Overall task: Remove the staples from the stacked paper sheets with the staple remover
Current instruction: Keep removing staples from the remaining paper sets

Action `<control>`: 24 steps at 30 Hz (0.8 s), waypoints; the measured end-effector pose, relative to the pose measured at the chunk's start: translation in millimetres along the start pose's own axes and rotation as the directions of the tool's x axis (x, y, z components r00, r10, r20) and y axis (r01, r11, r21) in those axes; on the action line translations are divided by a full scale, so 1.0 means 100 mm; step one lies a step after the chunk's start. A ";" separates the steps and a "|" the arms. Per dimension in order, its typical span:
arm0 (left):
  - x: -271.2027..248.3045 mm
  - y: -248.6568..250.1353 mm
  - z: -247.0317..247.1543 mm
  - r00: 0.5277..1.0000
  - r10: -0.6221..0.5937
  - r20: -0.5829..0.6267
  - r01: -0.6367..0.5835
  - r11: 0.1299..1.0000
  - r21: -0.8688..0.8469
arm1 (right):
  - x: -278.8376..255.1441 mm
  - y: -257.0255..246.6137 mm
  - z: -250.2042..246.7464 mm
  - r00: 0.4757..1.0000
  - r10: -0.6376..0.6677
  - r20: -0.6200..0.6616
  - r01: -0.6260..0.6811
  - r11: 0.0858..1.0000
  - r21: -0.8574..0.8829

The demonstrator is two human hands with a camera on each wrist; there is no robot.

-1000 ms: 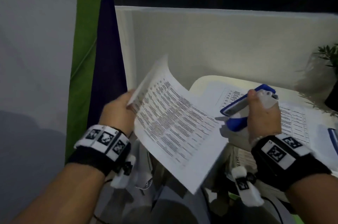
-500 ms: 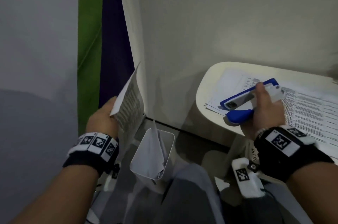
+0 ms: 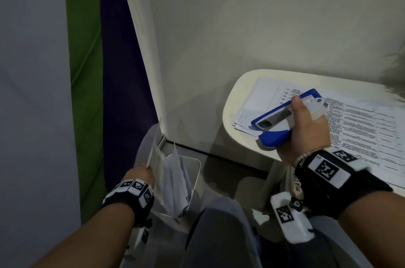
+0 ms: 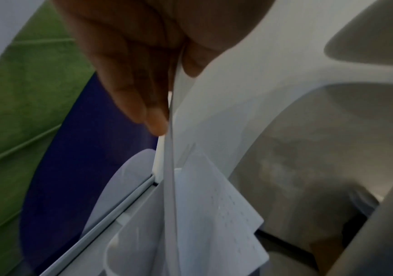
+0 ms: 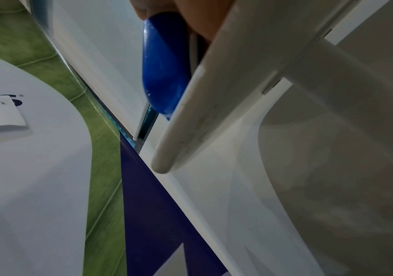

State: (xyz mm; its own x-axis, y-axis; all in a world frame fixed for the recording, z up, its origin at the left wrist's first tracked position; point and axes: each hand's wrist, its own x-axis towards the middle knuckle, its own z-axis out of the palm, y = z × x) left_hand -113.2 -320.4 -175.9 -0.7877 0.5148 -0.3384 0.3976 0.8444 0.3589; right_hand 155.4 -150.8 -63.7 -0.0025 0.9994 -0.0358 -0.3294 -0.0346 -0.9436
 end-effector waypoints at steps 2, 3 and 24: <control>0.06 0.04 0.04 0.999 -0.042 0.030 0.039 0.992 0.118 | 0.00 0.01 0.00 1.000 -0.003 0.005 0.003 1.000 -0.005; 0.06 0.07 0.05 0.999 -0.049 0.016 0.046 0.988 0.150 | 0.02 0.03 0.00 1.000 -0.004 0.011 0.004 1.000 -0.015; -0.94 2.23 -0.47 0.846 0.523 0.106 -0.532 0.815 0.229 | 0.15 -0.44 -0.64 0.980 0.047 -0.194 -0.031 0.996 0.088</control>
State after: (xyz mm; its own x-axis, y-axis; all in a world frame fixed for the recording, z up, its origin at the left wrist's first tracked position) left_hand 26.9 -187.3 -22.9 -0.4088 0.8924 -0.1909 0.8509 0.4483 0.2739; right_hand 230.1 -134.8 -43.7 0.1653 0.9757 -0.1438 -0.4110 -0.0644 -0.9094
